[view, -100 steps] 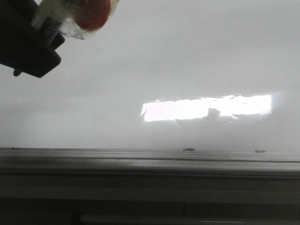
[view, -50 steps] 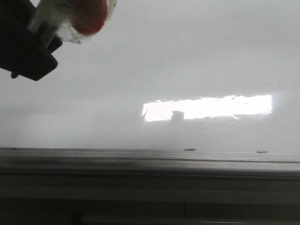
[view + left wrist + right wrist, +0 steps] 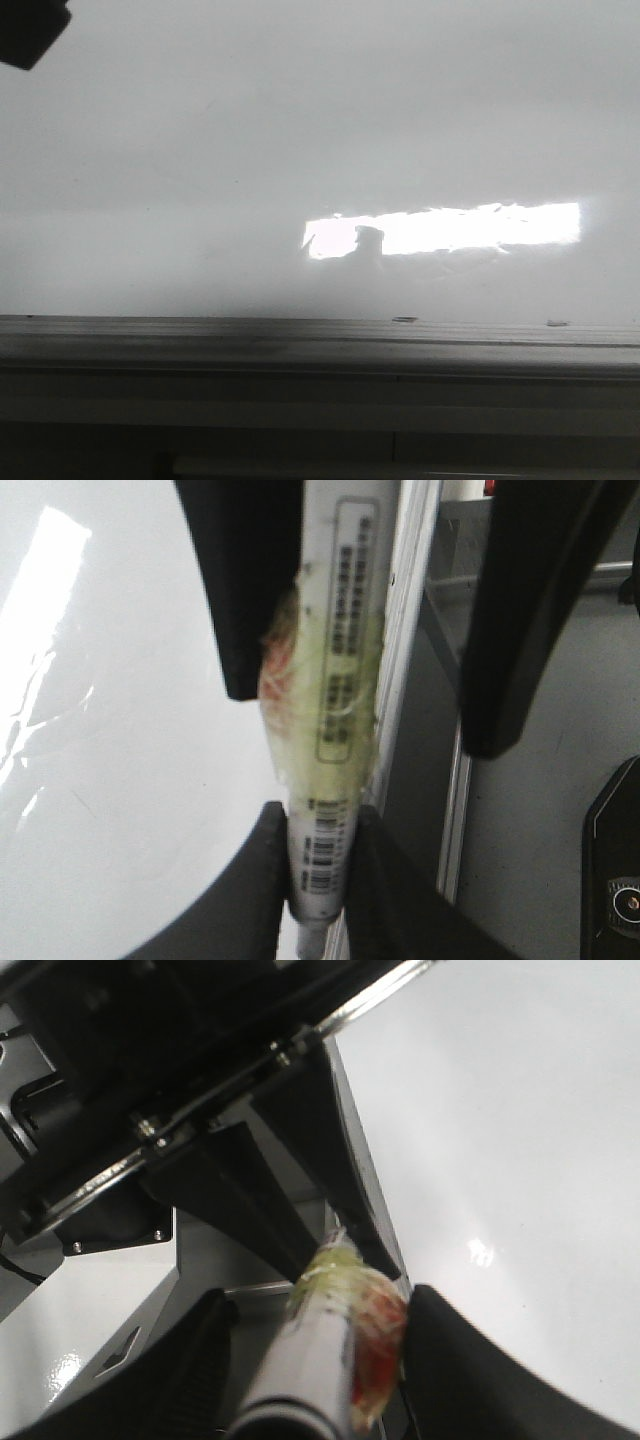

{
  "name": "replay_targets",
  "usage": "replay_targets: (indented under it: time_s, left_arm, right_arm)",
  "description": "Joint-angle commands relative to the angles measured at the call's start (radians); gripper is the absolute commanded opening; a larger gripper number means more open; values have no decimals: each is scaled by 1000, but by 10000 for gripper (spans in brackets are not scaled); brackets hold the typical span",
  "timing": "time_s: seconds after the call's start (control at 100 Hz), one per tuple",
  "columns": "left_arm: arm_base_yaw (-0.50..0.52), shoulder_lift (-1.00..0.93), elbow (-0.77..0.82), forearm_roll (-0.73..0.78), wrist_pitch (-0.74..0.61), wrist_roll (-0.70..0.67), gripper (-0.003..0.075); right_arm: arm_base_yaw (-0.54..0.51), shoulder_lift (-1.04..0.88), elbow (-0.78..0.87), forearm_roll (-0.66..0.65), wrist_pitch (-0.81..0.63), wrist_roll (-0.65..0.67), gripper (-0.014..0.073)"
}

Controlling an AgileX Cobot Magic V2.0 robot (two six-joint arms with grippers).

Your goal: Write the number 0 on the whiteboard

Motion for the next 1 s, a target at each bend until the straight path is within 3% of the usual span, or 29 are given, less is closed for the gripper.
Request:
replay_targets:
  time_s: [0.0, 0.14, 0.25, 0.34, 0.49, 0.7, 0.79, 0.99]
  left_arm:
    - [-7, -8, -36, -18, -77, -5, -19]
    - [-7, -3, -36, -23, -81, -5, -19]
    - [-7, -1, -36, -23, -81, -5, -19]
    - [-7, 3, -36, -23, -74, -5, -19]
    - [-7, 18, -34, -23, -59, -5, -19]
    - [-7, 31, -34, -24, -52, -5, -19]
    - [-7, 31, -34, -25, -50, -5, -19]
    - [-7, 31, -34, -25, -51, -5, -19]
  right_arm:
    - [5, -13, -34, 18, -29, -6, 263]
    - [19, -13, -34, 20, -17, -6, 101]
    - [19, -15, -34, 20, -25, -6, 83]
    - [19, -19, -34, 20, -28, -16, 155]
    - [19, -21, -34, 20, -28, -16, 391]
    - [19, -21, -34, 27, -17, -16, 407]
    - [19, -21, -34, 37, -11, -16, 349]
    - [19, -21, -34, 55, -6, -16, 80]
